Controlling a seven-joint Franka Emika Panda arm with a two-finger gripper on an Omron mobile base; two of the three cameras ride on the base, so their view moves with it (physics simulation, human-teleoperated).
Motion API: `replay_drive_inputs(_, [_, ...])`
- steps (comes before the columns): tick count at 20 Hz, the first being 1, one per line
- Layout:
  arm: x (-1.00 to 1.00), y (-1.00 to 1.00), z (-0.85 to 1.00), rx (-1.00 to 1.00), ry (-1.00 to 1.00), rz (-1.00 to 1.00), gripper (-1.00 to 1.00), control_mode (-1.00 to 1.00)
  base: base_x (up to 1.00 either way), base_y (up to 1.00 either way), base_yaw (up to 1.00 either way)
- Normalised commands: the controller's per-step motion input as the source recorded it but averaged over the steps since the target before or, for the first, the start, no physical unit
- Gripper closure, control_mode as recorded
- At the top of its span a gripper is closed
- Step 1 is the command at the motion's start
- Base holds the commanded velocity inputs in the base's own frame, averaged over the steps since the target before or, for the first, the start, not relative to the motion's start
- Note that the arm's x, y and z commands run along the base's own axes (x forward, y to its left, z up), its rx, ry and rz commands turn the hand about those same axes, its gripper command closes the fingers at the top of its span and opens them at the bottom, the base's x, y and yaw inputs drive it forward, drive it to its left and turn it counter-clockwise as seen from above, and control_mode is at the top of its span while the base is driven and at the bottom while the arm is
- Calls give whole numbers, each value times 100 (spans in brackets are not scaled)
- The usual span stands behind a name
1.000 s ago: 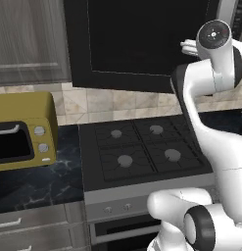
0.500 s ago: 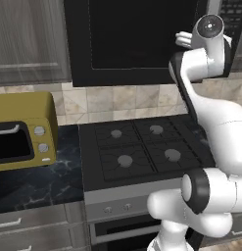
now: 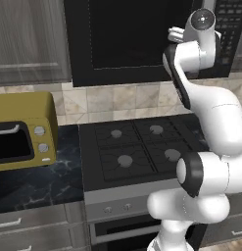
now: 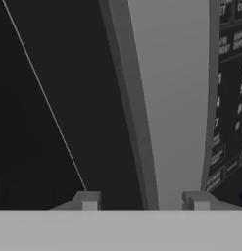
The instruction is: Close the microwave door.
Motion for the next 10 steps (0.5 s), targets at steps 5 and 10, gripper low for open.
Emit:
replay_drive_inputs(5, [50, 0, 0, 2, -1, 0, -100, -100, 0, 0, 0])
replay_drive_inputs(10, [25, 0, -1, 0, -7, 0, -100, -100, 0, 0, 0])
